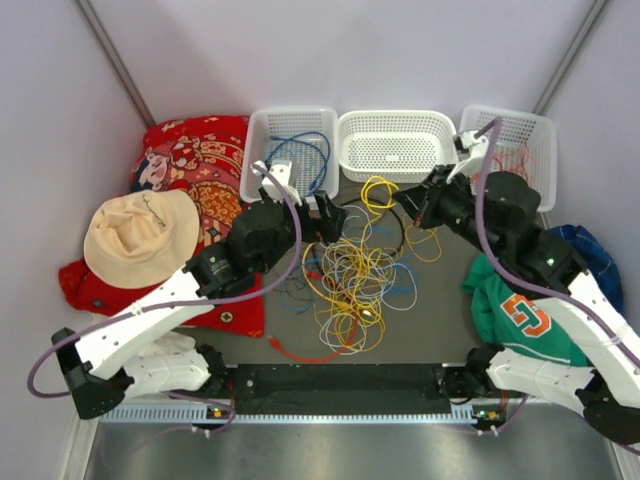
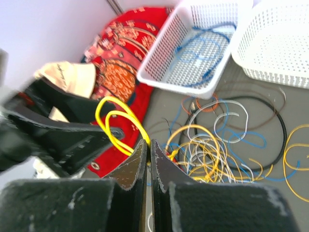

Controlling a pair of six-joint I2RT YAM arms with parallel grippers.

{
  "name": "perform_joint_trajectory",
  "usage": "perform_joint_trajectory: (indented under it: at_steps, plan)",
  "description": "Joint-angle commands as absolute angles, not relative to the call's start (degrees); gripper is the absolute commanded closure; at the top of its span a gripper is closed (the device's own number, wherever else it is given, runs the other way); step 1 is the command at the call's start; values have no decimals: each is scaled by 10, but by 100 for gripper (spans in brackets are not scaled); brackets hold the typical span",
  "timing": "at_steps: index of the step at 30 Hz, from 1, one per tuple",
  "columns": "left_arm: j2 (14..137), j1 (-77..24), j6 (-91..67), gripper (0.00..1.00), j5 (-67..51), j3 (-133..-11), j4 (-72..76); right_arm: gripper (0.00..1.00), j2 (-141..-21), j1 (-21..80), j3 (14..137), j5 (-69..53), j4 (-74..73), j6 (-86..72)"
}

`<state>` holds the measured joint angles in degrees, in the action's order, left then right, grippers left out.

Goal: Untangle the cables

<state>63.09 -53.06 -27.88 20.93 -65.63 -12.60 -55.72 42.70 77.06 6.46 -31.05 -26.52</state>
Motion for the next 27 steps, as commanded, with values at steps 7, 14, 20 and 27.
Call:
perform_joint_trajectory:
  at_steps: [7, 14, 20, 27]
  plan:
    - [534, -531, -239, 1, 70, -426, 285, 100, -544, 432, 875, 66, -352, -274]
    - [582, -530, -236, 1, -61, -372, 461, 100, -544, 432, 902, 58, -374, -291]
    - [651, -531, -236, 1, -78, -389, 499, 100, -543, 432, 904, 47, -375, -301]
    - [736, -531, -228, 52, -97, -423, 508, 100, -546, 432, 922, 38, -377, -306]
